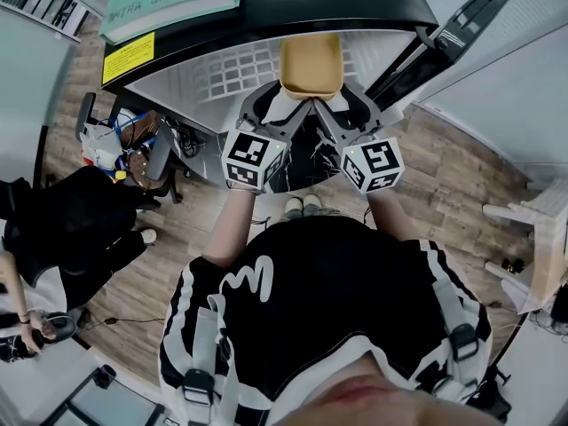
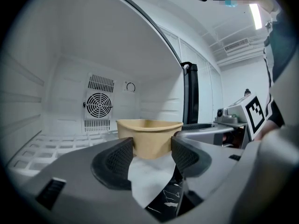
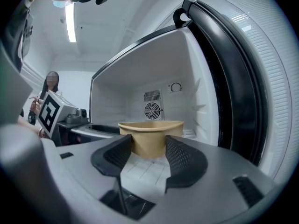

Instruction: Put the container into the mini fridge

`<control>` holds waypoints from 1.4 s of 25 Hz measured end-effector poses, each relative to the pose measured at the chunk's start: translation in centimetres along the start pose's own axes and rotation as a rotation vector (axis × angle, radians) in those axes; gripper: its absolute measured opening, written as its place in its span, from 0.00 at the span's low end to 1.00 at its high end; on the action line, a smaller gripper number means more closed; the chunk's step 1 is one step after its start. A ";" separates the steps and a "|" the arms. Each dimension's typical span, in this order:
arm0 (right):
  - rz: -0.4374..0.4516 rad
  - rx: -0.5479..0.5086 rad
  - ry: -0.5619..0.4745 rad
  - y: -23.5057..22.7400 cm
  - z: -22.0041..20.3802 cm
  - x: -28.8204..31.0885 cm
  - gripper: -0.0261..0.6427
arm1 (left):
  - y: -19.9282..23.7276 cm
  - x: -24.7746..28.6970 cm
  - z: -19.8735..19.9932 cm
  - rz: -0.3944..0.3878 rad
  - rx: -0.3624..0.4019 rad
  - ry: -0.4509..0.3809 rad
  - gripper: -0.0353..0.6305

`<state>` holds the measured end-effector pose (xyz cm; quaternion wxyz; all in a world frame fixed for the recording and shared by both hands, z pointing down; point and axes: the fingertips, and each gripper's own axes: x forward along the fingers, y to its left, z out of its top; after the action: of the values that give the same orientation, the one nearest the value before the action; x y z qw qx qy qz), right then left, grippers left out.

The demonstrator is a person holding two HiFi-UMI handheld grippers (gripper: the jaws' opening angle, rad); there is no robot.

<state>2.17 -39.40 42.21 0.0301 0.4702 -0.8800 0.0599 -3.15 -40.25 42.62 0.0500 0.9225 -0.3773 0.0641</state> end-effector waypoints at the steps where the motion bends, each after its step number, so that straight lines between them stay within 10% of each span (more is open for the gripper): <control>1: 0.000 0.000 0.001 0.0 0.0 0.1 0.39 | 0.0 0.1 0.0 0.000 -0.002 0.002 0.45; 35: -0.032 0.025 0.031 -1.7 -0.9 1.8 0.39 | 1.5 2.1 -0.7 0.015 -0.035 0.073 0.43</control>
<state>2.60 -41.75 43.39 0.0388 0.4836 -0.8709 0.0779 -2.80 -42.68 43.69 0.0797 0.9156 -0.3833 0.0916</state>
